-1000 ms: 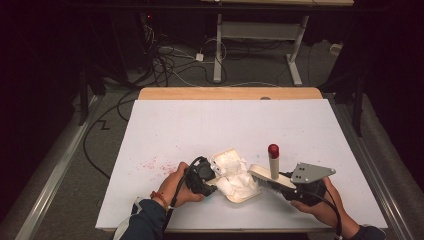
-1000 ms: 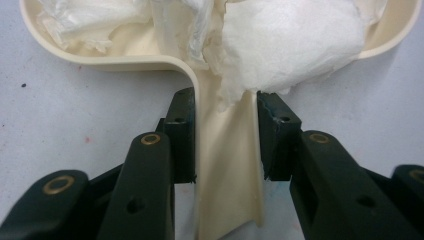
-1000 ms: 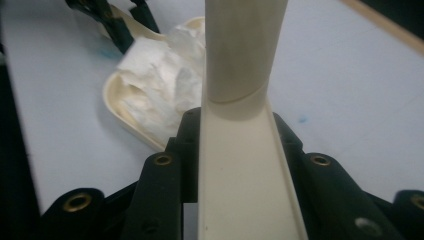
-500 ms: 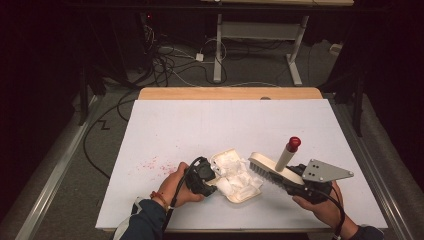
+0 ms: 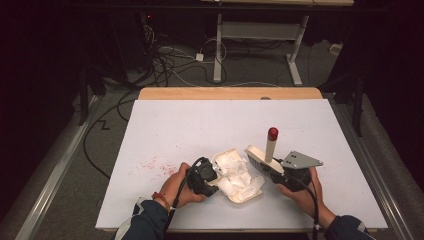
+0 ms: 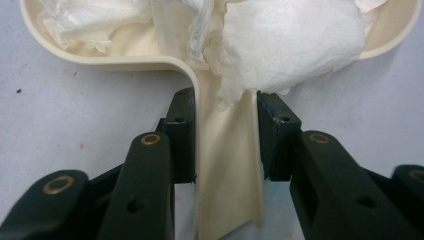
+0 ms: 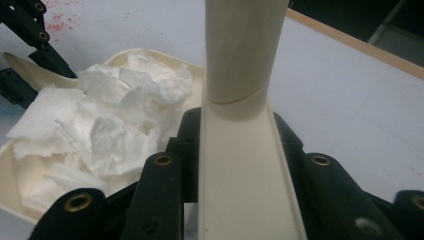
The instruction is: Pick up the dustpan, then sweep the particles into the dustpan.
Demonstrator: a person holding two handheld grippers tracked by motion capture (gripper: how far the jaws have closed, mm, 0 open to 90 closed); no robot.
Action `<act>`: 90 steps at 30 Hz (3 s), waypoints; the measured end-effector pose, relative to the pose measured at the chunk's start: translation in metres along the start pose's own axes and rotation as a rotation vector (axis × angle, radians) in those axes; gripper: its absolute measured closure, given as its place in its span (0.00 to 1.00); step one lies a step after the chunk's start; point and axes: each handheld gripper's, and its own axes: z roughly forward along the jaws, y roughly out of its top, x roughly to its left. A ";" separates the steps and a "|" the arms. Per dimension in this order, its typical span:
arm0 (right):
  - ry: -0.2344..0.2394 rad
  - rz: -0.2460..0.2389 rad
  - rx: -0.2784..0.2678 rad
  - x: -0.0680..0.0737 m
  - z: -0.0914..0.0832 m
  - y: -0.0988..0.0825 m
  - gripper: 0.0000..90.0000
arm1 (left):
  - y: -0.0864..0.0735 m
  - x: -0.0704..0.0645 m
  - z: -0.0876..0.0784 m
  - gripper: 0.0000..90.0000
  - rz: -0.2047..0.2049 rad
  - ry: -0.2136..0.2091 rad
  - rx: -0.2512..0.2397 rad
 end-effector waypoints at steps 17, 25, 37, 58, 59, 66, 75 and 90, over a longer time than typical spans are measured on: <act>0.056 0.039 -0.085 0.019 0.007 0.020 0.76 | 0.000 -0.003 0.000 0.70 -0.006 0.003 -0.009; 0.053 0.054 -0.089 0.004 -0.007 0.017 0.76 | -0.002 -0.001 0.000 0.70 -0.011 0.001 -0.009; 0.016 0.076 -0.077 -0.020 -0.022 0.013 0.76 | -0.009 0.004 -0.002 0.70 -0.035 0.005 -0.024; 0.093 0.065 -0.025 -0.040 -0.054 0.009 0.76 | -0.036 0.014 -0.009 0.70 -0.131 0.048 -0.076; 0.101 0.066 -0.024 -0.040 -0.055 0.009 0.76 | -0.038 0.015 -0.010 0.70 -0.139 0.055 -0.075; 0.177 0.070 0.004 -0.037 -0.061 0.007 0.76 | -0.056 0.022 -0.017 0.70 -0.226 0.090 -0.113; 0.273 0.053 0.070 -0.032 -0.060 0.009 0.76 | -0.077 0.031 -0.024 0.70 -0.326 0.145 -0.153; 0.305 0.068 0.105 -0.032 -0.056 0.007 0.76 | -0.099 0.037 -0.038 0.70 -0.407 0.178 -0.195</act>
